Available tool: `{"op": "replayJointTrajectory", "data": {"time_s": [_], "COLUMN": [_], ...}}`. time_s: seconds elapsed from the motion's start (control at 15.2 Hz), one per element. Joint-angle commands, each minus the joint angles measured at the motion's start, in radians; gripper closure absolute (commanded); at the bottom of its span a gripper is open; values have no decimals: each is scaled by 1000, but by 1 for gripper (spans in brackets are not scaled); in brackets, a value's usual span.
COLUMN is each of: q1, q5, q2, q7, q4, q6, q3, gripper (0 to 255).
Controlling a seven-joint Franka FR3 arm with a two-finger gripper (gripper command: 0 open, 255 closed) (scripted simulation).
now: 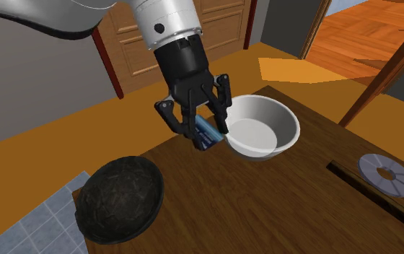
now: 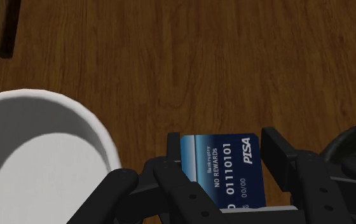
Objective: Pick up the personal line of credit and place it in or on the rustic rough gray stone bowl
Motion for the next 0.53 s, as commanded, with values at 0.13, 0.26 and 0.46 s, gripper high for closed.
{"op": "replayJointTrajectory", "data": {"time_s": [0.13, 0.26, 0.46], "q1": [7, 10, 17], "q5": [-1, 3, 17], "q2": [-122, -204, -329], "q7": [18, 29, 39], "q4": [-90, -151, -233], "q6": [-50, -84, -141], "q3": [29, 49, 84], "gripper": [255, 255, 255]}}
